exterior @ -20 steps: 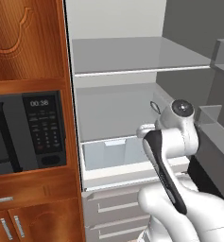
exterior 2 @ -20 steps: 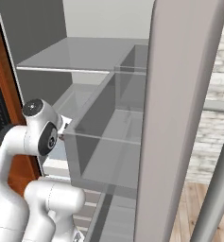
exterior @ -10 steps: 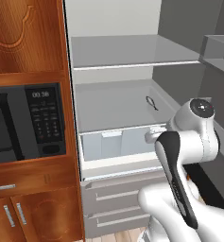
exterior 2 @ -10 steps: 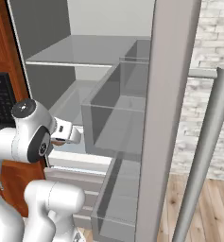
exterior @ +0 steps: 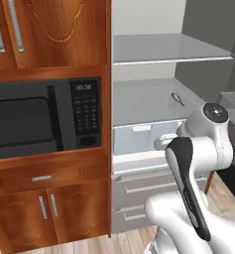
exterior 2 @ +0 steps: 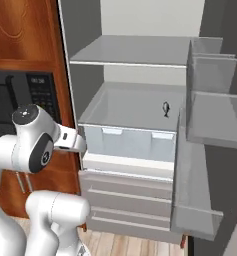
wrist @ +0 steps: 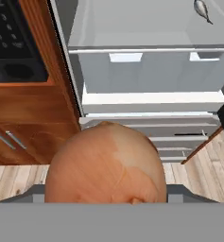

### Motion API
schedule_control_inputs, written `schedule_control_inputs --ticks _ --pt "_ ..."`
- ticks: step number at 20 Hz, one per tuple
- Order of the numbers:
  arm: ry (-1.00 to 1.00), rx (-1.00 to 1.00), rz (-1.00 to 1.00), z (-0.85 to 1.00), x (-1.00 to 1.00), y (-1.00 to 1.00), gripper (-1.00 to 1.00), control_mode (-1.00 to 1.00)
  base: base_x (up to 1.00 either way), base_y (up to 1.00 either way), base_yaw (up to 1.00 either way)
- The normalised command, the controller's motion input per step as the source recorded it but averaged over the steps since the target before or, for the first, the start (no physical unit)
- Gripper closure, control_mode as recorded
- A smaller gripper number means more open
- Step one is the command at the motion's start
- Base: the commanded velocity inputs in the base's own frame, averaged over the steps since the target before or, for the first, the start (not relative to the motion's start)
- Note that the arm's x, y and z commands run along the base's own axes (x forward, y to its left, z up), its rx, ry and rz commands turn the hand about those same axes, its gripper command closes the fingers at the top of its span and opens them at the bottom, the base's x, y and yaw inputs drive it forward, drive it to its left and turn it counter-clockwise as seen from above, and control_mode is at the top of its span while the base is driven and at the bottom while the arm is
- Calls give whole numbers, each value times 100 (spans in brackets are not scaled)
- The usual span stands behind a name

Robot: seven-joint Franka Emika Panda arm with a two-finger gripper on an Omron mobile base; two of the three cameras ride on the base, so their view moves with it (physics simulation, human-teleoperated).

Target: Place one onion and one fish in each tupperware on the nearby counter, to pack two identical lunches.

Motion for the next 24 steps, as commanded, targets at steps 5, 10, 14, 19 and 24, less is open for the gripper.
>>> schedule_control_inputs --ticks 5,10,14,19,24 --pt "0 0 0 0 0 0 100 100 -11 100 1" --pt "0 0 0 0 0 0 100 100 -13 100 1" --pt "0 0 0 0 0 0 100 100 -11 100 2" --pt "0 0 0 0 0 0 100 100 -5 100 3" --pt "0 0 0 0 0 0 100 100 -3 100 3"
